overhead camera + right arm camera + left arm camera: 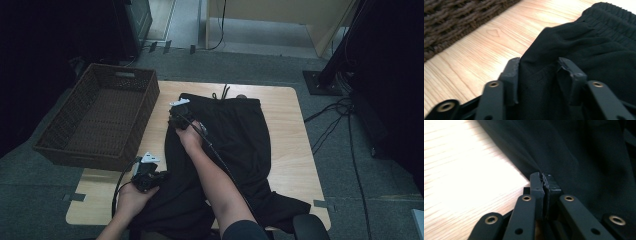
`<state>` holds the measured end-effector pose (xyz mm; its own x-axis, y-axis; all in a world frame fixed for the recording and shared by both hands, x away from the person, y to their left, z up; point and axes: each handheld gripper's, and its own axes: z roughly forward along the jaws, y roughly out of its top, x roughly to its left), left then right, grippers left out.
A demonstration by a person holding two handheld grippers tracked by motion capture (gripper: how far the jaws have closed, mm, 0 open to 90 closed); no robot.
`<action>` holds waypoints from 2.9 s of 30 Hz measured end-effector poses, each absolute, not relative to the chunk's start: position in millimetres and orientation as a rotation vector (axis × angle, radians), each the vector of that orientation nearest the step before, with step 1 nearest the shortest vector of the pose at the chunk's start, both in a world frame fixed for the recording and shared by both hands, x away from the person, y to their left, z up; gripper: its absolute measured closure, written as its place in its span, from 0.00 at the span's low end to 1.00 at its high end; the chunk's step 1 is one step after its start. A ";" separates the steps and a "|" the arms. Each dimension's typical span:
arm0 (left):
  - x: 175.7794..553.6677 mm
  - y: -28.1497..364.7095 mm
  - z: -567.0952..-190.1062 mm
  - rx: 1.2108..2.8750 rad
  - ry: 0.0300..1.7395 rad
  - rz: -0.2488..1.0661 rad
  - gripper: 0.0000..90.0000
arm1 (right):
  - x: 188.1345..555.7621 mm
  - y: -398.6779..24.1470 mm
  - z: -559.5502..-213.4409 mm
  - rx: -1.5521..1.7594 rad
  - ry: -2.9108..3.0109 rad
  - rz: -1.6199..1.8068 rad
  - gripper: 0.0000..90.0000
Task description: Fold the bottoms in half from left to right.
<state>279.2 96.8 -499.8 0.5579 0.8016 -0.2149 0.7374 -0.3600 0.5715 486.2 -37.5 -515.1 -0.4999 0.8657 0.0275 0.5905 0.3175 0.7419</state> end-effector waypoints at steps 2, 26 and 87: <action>279.1 99.6 -498.5 2.164 1.247 0.144 0.99 | 486.6 -33.1 -514.7 1.287 2.222 1.008 0.71; 286.8 -17.1 -410.9 2.049 0.861 0.112 1.00 | 483.8 -181.3 -407.2 1.351 2.105 1.303 0.95; 313.2 -32.7 -450.7 2.177 0.939 0.034 0.96 | 495.7 -230.4 -460.8 1.582 2.010 1.108 0.89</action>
<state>313.2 -32.7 -450.7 0.7304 0.6343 -0.2532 0.6143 -0.4482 0.6494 495.7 -230.4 -460.8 -0.3137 0.9308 0.1876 0.6555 0.0693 0.7520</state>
